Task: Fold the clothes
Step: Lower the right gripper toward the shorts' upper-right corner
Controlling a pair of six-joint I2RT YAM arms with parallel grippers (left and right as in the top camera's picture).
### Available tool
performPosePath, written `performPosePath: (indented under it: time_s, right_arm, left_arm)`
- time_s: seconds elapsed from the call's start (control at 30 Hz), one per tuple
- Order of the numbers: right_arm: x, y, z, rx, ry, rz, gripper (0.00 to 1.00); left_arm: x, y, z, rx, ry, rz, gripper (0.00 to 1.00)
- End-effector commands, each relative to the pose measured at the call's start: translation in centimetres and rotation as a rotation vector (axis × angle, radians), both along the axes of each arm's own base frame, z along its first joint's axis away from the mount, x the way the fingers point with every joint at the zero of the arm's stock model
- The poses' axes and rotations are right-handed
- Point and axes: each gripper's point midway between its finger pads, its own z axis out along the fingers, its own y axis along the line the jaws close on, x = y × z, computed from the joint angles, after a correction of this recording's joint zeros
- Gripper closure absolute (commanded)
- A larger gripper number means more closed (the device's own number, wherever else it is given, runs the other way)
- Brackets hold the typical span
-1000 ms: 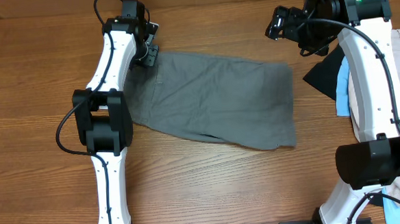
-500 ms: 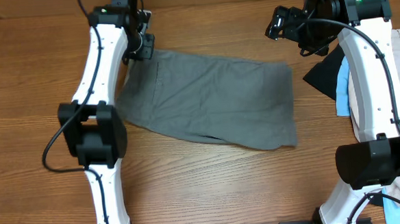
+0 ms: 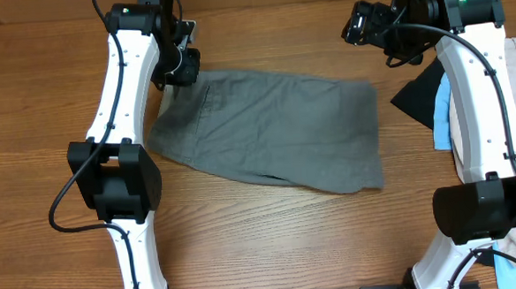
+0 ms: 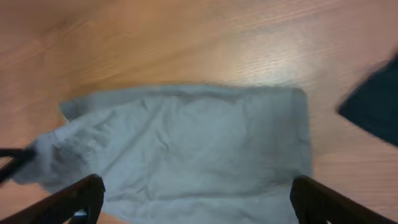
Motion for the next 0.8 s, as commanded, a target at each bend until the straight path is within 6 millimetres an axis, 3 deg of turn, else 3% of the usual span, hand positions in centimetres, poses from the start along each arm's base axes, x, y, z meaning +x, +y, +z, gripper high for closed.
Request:
performPosePath:
  time_s: [0.0, 0.17, 0.3, 0.47, 0.67, 0.77]
  right_arm:
    - [-0.8, -1.6, -0.2, -0.089, 0.016, 0.008, 0.00]
    - [-1.7, -2.0, -1.4, -0.228, 0.013, 0.332, 0.00]
    - [-1.5, -4.0, -3.7, -0.243, 0.056, 0.381, 0.02]
    - [0.5, -5.3, -8.3, -0.116, 0.035, 0.471, 0.14]
    - [3.7, -6.3, -12.6, -0.086, -0.018, 0.522, 0.15]
    - [5.1, -5.6, -14.2, -0.053, -0.062, 0.566, 0.14]
  left_arm:
    - [0.0, 0.0, 0.6, -0.022, -0.006, 0.020, 0.96]
    - [-0.1, 0.3, 0.6, -0.021, 0.000, 0.026, 0.96]
    - [-0.1, 0.3, 0.6, -0.020, -0.001, 0.027, 0.96]
    - [0.0, 0.3, 0.6, -0.020, -0.002, 0.027, 0.96]
    - [0.1, 0.3, 0.6, -0.021, -0.007, 0.027, 0.95]
    - [0.1, 0.3, 0.7, -0.021, -0.008, 0.027, 0.93]
